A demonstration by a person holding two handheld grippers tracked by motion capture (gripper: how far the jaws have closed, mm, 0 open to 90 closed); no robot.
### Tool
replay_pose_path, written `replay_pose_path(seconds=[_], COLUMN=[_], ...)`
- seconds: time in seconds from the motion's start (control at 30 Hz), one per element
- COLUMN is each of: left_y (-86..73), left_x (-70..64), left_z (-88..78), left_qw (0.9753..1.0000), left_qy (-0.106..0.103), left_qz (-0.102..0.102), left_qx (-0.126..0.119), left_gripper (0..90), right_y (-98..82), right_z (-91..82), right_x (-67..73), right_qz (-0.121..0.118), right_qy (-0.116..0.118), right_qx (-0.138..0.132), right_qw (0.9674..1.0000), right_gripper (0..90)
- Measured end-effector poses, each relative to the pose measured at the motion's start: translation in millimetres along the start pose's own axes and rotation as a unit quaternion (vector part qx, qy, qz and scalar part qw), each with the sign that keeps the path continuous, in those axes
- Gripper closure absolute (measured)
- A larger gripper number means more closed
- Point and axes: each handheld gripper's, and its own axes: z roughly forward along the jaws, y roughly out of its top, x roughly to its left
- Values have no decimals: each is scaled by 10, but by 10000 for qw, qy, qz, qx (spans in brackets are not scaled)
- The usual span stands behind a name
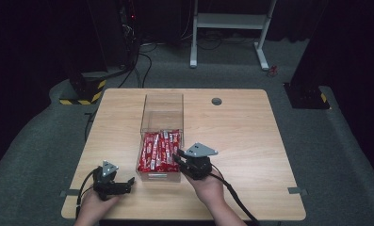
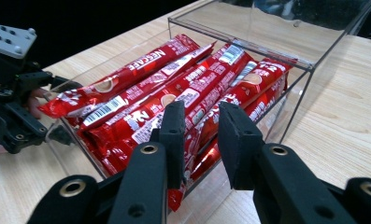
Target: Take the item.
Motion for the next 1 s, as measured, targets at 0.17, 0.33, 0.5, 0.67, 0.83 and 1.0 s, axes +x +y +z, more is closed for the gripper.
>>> replay_pose_path(seconds=[0.17,0.33,0.5,0.67,0.83,1.0], left_y=[0,0,-1,0,-1,-1], left_x=[0,0,-1,0,-1,-1], left_z=[0,0,1,-1,1,1], left_qw=[10000,10000,10000,10000,10000,10000], left_qy=[0,-1,3,-3,3,2], left_qz=[-1,-1,-1,2,-1,-2], left_qx=[-1,-3,-9,6,-9,-7], left_gripper=[5,5,5,5,5,5], right_y=[-20,-45,-57,-63,-64,-65], right_z=[20,42,59,68,66,49], right_x=[-4,17,31,52,47,56], right_qz=[14,39,16,31,2,-27], right_qy=[-69,-63,-73,-80,-96,-141], right_qx=[0,-25,-14,15,16,-13], right_qw=[10000,10000,10000,10000,10000,9999], right_gripper=[738,759,775,829,895,900])
